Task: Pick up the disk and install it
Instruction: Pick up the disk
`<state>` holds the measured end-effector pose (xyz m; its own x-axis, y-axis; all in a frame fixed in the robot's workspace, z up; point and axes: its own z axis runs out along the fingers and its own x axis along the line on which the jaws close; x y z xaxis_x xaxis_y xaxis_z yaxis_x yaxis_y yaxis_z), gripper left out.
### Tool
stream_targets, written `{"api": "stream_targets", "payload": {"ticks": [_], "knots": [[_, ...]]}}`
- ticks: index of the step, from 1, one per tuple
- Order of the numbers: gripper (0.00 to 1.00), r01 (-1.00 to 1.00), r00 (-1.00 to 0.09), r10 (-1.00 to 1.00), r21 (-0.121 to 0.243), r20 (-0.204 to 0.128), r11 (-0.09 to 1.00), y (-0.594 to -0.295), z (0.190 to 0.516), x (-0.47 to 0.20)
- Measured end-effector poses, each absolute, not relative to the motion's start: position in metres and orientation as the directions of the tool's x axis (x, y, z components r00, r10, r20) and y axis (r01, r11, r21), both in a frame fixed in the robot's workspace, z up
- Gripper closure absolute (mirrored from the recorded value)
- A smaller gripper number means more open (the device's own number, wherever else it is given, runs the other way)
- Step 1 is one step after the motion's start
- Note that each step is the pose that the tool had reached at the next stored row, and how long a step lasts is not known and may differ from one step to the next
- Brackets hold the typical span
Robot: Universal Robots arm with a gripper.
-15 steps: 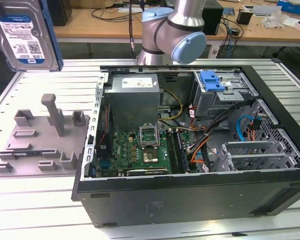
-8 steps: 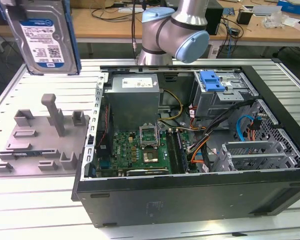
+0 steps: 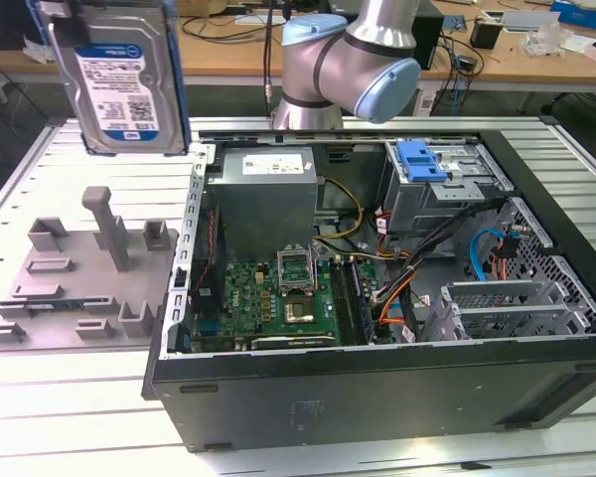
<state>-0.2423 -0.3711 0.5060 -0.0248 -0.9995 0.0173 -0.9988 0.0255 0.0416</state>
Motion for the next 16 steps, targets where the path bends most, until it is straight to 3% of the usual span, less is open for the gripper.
{"api": "stream_targets", "payload": {"ticks": [16], "knots": [[0.64,-0.998,-0.025,-1.000,0.049,0.017,0.026,-0.406,0.506,-0.144]]}}
